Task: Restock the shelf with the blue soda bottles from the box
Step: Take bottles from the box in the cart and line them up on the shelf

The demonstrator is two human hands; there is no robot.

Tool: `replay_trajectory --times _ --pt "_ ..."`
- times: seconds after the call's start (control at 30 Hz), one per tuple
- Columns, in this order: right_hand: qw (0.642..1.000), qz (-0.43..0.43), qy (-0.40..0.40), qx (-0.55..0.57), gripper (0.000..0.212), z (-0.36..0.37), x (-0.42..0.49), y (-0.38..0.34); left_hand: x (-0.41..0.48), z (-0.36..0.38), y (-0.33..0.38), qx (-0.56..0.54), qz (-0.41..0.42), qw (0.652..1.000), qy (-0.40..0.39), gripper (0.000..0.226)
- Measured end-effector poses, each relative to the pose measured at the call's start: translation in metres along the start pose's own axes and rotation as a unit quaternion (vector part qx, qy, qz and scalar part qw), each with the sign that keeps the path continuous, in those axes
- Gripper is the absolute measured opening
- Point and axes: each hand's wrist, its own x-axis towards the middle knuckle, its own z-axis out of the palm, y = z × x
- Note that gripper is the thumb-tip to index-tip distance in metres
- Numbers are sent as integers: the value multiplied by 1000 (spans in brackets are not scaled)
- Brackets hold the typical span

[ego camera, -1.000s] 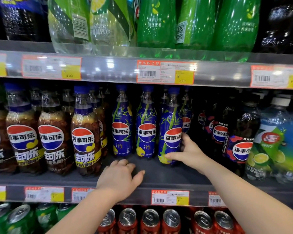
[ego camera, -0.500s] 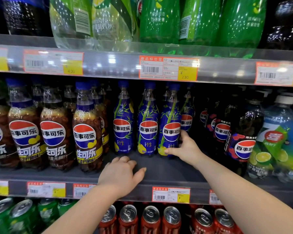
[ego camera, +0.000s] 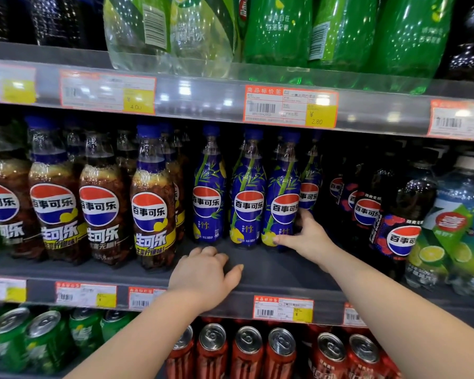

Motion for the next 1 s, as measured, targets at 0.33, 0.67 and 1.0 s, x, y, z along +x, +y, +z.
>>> replay_trajectory --times 0.33,0.67,1.0 --pt "956 -115 66 -263 46 -19 -103 -25 -29 3 -6 -132 151 961 188 48" --pt "900 -36 32 -434 58 56 -226 7 -109 51 -56 -174 238 950 98 41" --pt "886 63 -75 -454 63 136 -309 -3 -190 82 -113 -53 170 980 -88 65"
